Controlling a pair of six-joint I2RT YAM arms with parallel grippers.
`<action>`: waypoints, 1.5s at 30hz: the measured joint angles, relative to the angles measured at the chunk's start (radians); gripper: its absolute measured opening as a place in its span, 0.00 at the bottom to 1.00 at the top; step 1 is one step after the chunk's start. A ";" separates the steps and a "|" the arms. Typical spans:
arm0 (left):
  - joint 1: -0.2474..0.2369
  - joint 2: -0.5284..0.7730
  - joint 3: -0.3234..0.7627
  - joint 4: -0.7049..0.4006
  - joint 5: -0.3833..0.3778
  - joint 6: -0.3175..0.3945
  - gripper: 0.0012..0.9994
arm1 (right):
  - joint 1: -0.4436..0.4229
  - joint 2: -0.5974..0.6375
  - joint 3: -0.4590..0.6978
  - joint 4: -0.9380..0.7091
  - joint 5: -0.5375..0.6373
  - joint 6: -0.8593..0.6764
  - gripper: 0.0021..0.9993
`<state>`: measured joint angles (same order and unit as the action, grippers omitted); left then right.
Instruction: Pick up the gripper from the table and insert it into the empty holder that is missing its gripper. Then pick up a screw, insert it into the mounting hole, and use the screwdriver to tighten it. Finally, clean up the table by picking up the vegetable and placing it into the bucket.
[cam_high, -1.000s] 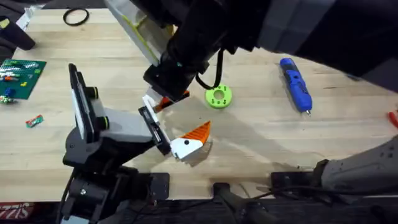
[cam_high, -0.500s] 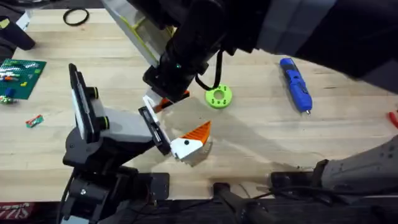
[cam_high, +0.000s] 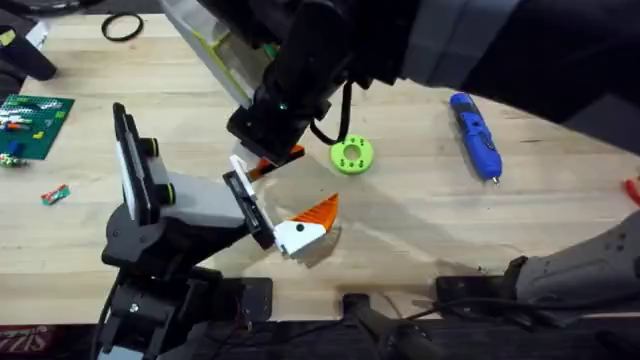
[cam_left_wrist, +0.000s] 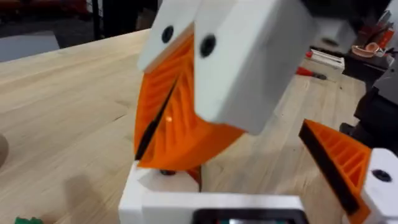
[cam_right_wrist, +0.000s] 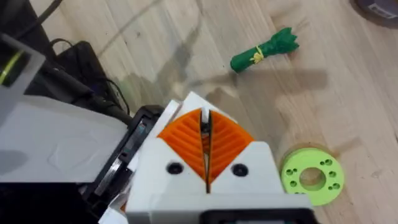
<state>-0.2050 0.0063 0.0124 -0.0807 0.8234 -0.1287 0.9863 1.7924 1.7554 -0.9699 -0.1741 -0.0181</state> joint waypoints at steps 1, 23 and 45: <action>0.000 0.000 0.000 0.000 0.000 0.000 0.98 | 0.000 0.001 0.000 0.000 -0.002 -0.002 0.00; 0.000 0.000 0.000 -0.002 0.020 -0.005 0.98 | 0.000 0.000 0.005 -0.027 -0.006 -0.006 0.00; 0.000 -0.001 0.000 0.000 0.022 0.023 0.98 | 0.005 -0.015 0.005 -0.044 -0.021 -0.005 0.00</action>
<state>-0.2050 0.0051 0.0124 -0.0811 0.8455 -0.1059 0.9909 1.7775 1.7607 -1.0138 -0.1951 -0.0235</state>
